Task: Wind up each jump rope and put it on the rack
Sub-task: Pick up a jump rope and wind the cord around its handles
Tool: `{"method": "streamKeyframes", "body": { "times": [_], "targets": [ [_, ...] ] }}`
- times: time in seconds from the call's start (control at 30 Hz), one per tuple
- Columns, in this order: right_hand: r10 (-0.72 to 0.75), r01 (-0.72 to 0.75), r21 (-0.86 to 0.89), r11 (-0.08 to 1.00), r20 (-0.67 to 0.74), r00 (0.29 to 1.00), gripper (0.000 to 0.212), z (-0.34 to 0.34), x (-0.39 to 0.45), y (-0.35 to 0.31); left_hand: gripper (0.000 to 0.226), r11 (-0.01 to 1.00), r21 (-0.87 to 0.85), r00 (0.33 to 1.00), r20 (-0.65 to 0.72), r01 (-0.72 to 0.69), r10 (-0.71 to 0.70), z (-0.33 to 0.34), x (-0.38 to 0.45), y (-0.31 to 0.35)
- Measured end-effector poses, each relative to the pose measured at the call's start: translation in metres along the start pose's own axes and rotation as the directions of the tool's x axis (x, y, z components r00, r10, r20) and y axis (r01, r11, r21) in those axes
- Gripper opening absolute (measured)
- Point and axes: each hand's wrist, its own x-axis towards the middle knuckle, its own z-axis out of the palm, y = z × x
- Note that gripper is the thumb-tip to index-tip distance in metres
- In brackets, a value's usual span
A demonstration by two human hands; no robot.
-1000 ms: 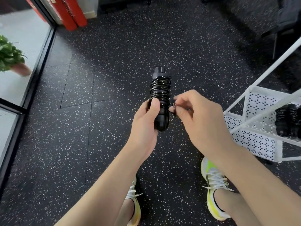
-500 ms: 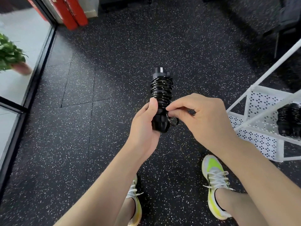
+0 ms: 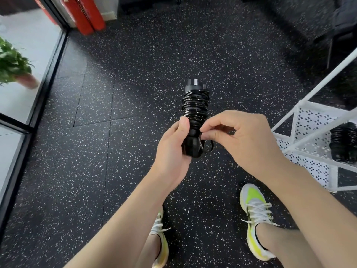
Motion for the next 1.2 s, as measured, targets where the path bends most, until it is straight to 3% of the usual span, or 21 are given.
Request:
{"method": "streamKeyframes", "body": {
  "times": [0.17,0.27,0.4,0.5,0.7,1.0,1.2],
  "targets": [
    [0.148,-0.152,0.092,0.984,0.050,0.988,0.014,-0.001,0.000,0.000,0.055,1.000,0.018,1.000,0.011,-0.007,0.006,0.002,0.001,0.000],
    [0.222,-0.222,0.053,0.973,0.020,0.975,0.021,-0.003,0.001,0.002,0.057,0.999,0.032,0.999,0.037,0.004,-0.005,0.004,-0.001,0.001],
    [0.132,-0.131,0.020,0.991,-0.075,0.988,0.013,-0.001,-0.001,0.000,0.056,0.999,-0.004,0.996,0.076,0.036,-0.035,0.007,-0.003,0.002],
    [0.019,-0.021,-0.031,0.999,-0.069,0.997,0.010,0.001,-0.001,-0.001,0.054,0.998,-0.040,0.995,0.084,0.057,-0.054,0.007,-0.004,0.003],
    [0.192,-0.196,0.042,0.980,0.092,0.977,0.012,-0.008,0.004,0.001,0.046,0.998,-0.001,0.994,0.087,0.066,-0.065,0.006,-0.009,-0.001],
    [0.229,-0.240,0.055,0.969,0.159,0.960,0.013,-0.013,0.003,-0.004,0.052,0.995,0.015,0.992,0.072,0.100,-0.101,0.011,-0.008,-0.003],
    [0.232,-0.250,0.076,0.965,0.195,0.953,0.012,-0.014,0.000,-0.011,0.064,0.990,0.138,0.998,0.060,0.019,-0.027,0.008,-0.003,-0.006]
  ]
}}
